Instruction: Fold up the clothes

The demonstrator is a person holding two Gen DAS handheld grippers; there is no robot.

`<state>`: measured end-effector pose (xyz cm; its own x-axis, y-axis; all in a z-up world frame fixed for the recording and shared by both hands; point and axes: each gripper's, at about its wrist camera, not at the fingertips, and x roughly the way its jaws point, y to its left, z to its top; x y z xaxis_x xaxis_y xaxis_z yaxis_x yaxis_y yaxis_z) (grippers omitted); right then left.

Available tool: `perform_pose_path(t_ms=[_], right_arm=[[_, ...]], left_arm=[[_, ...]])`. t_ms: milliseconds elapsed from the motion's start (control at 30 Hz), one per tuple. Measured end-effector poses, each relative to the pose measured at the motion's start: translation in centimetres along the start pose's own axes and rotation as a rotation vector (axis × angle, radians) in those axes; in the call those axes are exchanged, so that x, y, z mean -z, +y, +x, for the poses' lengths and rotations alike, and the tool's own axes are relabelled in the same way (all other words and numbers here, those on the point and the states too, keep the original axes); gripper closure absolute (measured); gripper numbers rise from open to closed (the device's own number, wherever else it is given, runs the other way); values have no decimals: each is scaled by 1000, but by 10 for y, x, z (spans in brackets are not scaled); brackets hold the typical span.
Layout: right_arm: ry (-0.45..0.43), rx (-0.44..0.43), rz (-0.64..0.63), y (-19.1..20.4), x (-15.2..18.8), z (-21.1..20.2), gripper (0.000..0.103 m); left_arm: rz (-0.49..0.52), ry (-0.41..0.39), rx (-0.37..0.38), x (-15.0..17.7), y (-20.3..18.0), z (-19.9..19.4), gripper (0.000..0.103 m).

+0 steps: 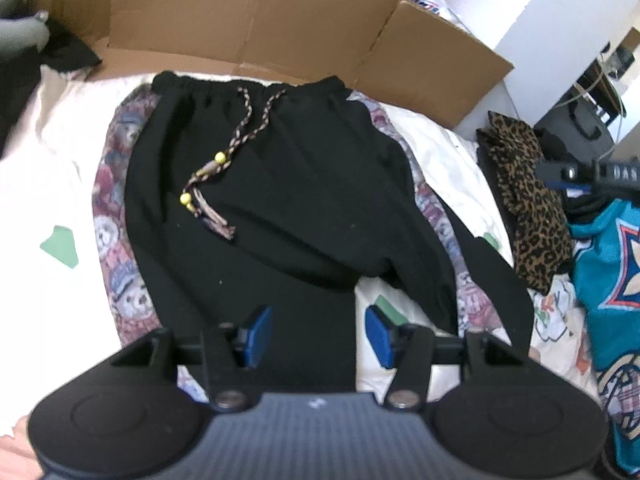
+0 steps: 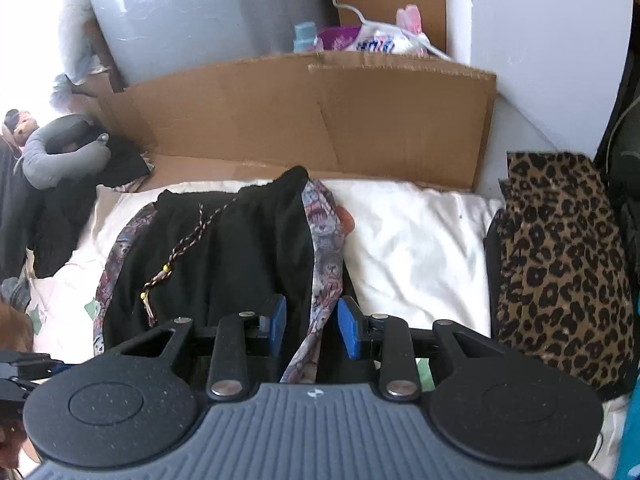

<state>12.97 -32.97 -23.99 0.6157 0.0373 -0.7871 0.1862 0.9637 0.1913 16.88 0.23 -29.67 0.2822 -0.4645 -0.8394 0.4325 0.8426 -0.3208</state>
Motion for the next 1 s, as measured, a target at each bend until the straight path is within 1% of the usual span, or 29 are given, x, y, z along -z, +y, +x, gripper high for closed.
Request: perform_pose_path(t_ms=[67,133,267,367,433,467,567,733,1000], right_arm=[[36,6,4,1,7,3,67],[85,9,-4,3,21,7,67],[202,0,-36,8,51,16,70],[282,-19,-53,12,74,19,71],[329,-42,-69,14,88,20,74],[353,-53,-78,15,95,21,78],[415,-58,-103,23,113,24,79],[454,-48,-113,27,130,26,79],[471,-27,-94,19,147,36,77]], left_arm=[[-1,3,11,2,1,3,48],[4,5,18,4,0,7,48],[6,6,36,9,-2,14,48],[0,5,47,12,-1,18,48],[-8,3,54,14,0,19,48],[-12,5,56,15,2,19,48],[-22,10,61,19,5,21,48],[-29,20,62,26,9,22,48],[-28,45,68,34,7,32,48]])
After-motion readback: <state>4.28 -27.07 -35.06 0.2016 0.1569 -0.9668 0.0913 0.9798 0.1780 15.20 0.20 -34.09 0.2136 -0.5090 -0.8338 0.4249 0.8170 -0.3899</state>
